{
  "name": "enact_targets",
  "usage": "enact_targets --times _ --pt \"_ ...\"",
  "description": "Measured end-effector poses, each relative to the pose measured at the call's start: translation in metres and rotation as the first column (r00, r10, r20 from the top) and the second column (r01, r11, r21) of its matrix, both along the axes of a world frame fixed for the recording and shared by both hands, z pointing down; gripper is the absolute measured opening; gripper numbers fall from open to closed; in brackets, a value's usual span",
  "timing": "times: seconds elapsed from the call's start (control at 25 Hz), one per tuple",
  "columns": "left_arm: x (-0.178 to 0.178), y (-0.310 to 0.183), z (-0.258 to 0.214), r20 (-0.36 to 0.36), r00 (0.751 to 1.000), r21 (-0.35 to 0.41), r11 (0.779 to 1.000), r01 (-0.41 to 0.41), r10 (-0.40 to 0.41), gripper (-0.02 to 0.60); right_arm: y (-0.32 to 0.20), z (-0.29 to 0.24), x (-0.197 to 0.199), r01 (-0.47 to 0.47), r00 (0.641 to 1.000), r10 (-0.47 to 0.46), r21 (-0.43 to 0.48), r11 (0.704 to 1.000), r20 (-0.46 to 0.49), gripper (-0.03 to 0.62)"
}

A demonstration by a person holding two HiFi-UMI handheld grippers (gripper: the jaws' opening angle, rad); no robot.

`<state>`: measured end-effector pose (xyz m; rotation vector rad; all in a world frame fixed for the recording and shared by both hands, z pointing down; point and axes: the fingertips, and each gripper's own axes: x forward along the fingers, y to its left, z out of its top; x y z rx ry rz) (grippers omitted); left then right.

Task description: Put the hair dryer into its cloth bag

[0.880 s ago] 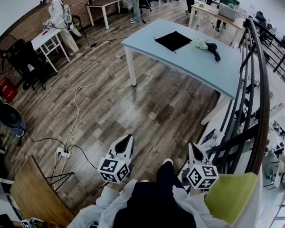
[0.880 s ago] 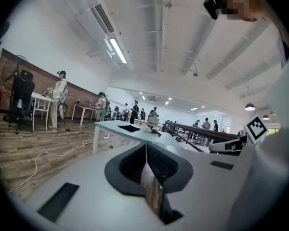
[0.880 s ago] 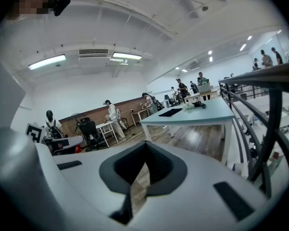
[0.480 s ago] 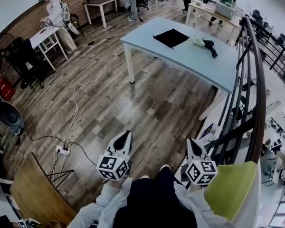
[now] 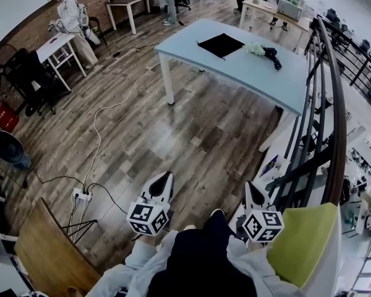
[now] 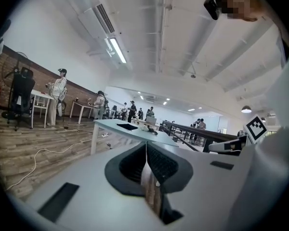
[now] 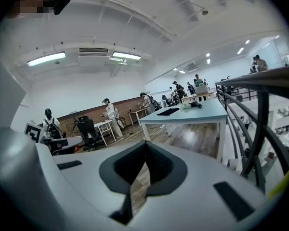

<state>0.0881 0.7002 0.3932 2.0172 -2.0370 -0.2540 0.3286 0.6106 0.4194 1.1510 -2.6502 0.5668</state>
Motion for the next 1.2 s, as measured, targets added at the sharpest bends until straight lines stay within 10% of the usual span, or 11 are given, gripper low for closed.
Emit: enact_targets --times 1.2 --pt "-0.026 -0.192 -0.004 0.034 0.999 -0.003 1.0 0.025 -0.024 0.02 -0.198 -0.004 -0.048 0.078 0.996 -0.076 0.062 0.995 -0.036 0.006"
